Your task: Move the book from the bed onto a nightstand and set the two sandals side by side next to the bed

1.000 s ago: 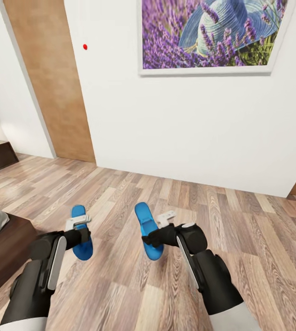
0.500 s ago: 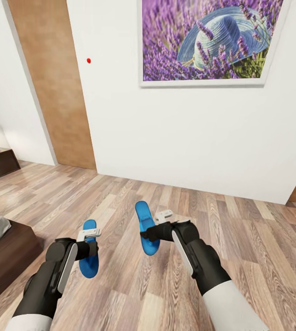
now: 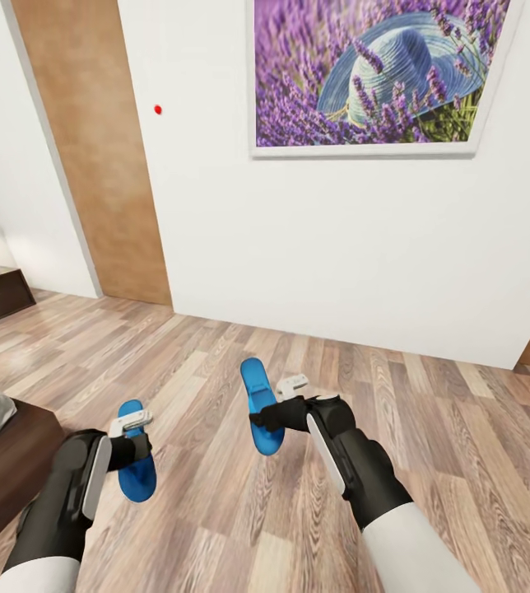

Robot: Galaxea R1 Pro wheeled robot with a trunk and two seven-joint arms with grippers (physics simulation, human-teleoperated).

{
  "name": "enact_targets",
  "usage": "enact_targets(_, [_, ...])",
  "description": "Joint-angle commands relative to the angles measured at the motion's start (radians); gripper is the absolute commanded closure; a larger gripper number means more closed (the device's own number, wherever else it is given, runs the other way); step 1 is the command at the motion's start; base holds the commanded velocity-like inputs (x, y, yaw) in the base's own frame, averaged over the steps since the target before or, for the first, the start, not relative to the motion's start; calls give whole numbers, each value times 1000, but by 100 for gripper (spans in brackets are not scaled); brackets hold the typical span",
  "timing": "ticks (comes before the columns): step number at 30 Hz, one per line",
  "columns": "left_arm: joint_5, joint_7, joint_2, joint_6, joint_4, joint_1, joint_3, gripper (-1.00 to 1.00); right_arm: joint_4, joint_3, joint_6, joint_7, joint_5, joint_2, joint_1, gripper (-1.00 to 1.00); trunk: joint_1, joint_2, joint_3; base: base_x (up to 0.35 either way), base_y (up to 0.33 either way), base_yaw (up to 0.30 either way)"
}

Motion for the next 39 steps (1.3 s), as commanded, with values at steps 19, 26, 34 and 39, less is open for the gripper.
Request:
enact_targets(19, [9, 9, -74, -89, -46, 100, 6, 100, 90, 37, 142, 11, -58, 0, -36, 100, 0, 0, -1, 303, -120, 0])
enact_targets(26, [7, 11, -78, -97, -28, 105, 8, 100, 82, 55, 157, 12, -65, 0, -35, 100, 0, 0, -1, 307, -201, 107])
enact_targets(34, [8, 10, -75, -98, -21, 105, 14, 100, 84, 61, 158, 12, -65, 0, -36, 100, 0, 0, -1, 313, -142, 253])
enact_targets(39, [8, 11, -74, -98, -19, 105, 15, 100, 84, 62, 157, 12, -66, 0, -36, 100, 0, 0, -1, 325, -18, 257])
